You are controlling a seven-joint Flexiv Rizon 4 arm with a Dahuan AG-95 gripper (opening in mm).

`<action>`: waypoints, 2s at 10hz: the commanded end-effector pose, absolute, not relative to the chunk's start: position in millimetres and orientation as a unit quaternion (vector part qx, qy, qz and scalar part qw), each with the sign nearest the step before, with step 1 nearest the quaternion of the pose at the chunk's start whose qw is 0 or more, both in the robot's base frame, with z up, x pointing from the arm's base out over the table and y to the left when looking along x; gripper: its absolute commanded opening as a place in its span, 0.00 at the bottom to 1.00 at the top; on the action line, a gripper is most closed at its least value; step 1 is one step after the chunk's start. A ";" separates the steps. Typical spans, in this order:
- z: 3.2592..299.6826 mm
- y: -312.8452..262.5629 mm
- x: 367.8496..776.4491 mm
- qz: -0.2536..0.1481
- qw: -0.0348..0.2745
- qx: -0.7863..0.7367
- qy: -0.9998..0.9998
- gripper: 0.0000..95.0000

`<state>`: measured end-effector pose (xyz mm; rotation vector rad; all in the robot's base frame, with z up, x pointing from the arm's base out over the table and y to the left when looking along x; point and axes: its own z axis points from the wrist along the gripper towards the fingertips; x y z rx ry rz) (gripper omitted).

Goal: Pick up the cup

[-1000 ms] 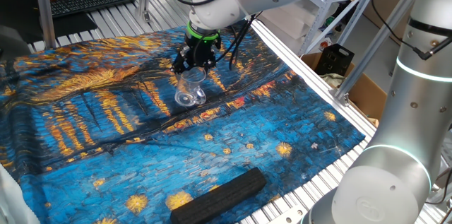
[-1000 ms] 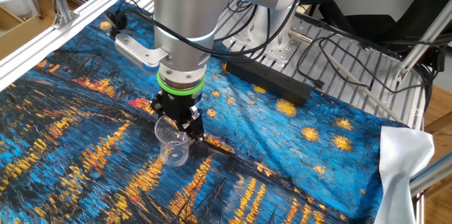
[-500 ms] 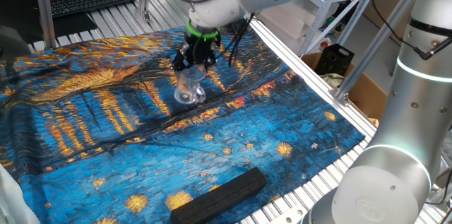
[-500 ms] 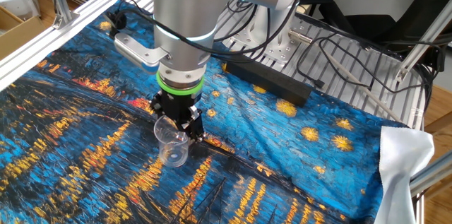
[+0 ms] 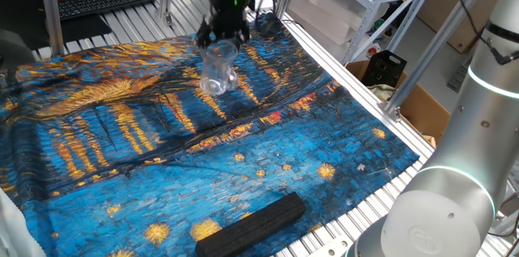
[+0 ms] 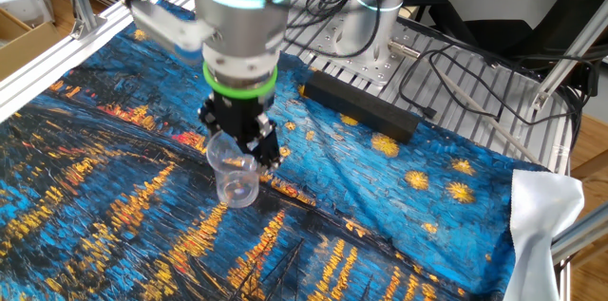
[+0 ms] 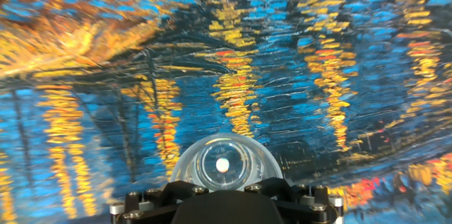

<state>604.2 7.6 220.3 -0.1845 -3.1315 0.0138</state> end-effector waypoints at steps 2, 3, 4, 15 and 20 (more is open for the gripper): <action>216.9 7.2 604.5 0.005 -0.001 -0.060 -0.998 0.00; 216.8 7.1 604.6 0.005 0.000 -0.060 -0.998 0.00; 216.4 7.3 604.5 0.005 0.000 -0.060 -0.998 0.00; 216.1 7.8 604.4 0.008 0.012 -0.070 -0.997 0.00; 216.3 7.9 604.3 0.008 0.017 -0.077 -0.997 0.00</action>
